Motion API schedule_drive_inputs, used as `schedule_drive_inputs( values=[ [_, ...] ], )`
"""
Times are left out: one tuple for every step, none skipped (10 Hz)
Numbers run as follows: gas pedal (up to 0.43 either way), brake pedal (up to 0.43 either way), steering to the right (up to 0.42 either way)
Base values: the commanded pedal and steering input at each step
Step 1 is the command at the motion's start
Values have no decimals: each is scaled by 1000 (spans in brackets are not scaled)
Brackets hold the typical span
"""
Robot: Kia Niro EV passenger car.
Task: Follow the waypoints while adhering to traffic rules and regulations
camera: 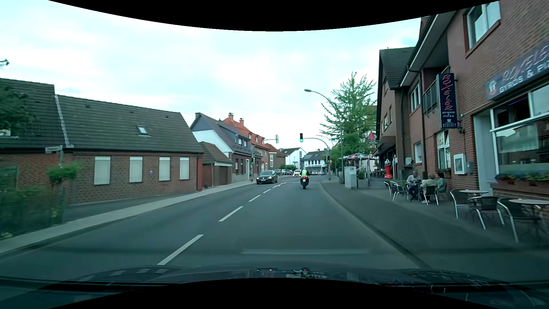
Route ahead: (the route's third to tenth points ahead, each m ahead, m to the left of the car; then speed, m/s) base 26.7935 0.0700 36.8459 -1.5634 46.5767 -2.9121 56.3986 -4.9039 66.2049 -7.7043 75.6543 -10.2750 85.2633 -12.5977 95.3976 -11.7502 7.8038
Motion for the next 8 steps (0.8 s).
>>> schedule_drive_inputs(
  values=[
    [150,0,30],
    [150,0,24],
    [150,0,23],
    [150,0,25],
    [150,0,26],
    [150,0,25],
    [150,0,24],
    [150,0,24]
  ],
)
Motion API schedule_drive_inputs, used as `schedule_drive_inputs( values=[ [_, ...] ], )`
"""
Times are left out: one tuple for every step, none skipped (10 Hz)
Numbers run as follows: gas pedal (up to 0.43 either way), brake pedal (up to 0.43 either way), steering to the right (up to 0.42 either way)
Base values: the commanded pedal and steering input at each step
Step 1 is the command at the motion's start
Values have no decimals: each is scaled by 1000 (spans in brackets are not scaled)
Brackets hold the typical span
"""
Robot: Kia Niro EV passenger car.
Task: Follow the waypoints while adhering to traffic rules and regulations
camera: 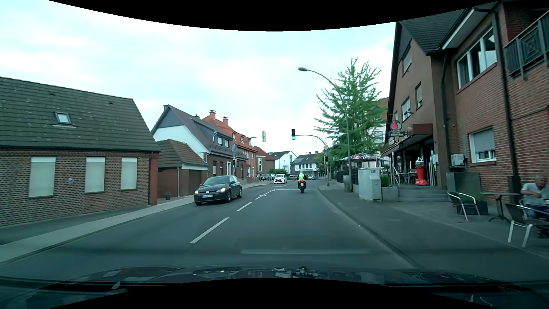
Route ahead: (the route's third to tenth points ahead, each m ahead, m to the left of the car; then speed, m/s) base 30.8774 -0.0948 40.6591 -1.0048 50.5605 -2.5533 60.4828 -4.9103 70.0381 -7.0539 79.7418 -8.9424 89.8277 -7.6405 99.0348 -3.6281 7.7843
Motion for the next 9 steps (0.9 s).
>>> schedule_drive_inputs(
  values=[
    [150,0,24],
    [150,0,24],
    [150,0,24],
    [150,0,24],
    [150,0,22],
    [150,0,22],
    [150,0,20],
    [150,0,18],
    [150,0,18]
  ],
)
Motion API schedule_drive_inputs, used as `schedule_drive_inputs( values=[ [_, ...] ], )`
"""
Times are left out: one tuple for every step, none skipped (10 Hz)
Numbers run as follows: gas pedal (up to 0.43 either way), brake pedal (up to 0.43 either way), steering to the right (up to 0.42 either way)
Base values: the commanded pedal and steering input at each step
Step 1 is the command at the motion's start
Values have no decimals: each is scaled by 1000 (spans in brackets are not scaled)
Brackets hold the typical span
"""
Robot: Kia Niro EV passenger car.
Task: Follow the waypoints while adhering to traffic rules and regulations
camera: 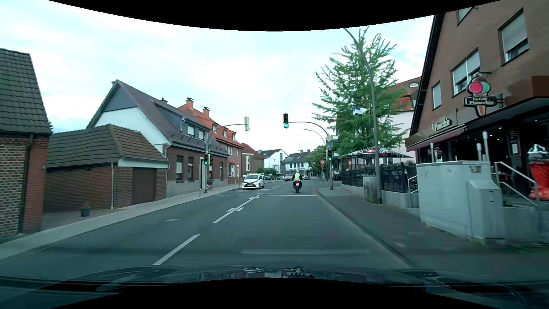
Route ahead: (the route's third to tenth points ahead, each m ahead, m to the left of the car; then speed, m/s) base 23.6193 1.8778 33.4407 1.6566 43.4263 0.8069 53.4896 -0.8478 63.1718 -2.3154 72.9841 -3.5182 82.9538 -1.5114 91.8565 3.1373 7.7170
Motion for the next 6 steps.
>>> schedule_drive_inputs(
  values=[
    [150,0,18],
    [150,0,19],
    [150,0,18],
    [150,0,17],
    [150,0,16],
    [150,0,17]
  ],
)
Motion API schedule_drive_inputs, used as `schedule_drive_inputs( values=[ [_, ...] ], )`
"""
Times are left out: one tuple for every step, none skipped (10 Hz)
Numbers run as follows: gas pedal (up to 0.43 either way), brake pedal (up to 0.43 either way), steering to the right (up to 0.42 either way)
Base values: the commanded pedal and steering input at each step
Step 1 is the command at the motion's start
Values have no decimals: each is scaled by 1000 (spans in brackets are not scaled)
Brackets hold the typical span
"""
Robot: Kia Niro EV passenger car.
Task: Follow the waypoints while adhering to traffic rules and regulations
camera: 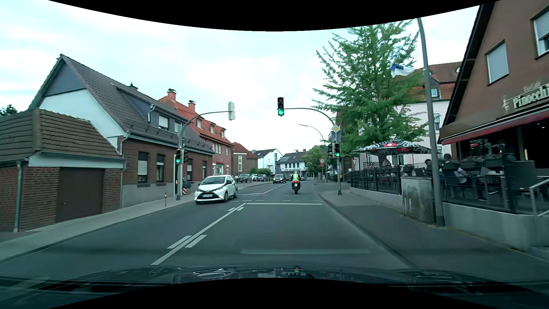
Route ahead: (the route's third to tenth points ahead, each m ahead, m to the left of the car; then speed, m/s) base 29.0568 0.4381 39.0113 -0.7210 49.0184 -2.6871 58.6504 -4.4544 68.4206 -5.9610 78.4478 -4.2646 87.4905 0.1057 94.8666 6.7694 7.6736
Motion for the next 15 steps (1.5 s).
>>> schedule_drive_inputs(
  values=[
    [150,0,18],
    [150,0,19],
    [150,0,19],
    [150,0,18],
    [150,0,18],
    [150,0,18],
    [150,0,18],
    [150,0,18],
    [150,0,19],
    [150,0,18],
    [150,0,18],
    [150,0,18],
    [150,0,18],
    [150,0,17],
    [150,0,16]
  ],
)
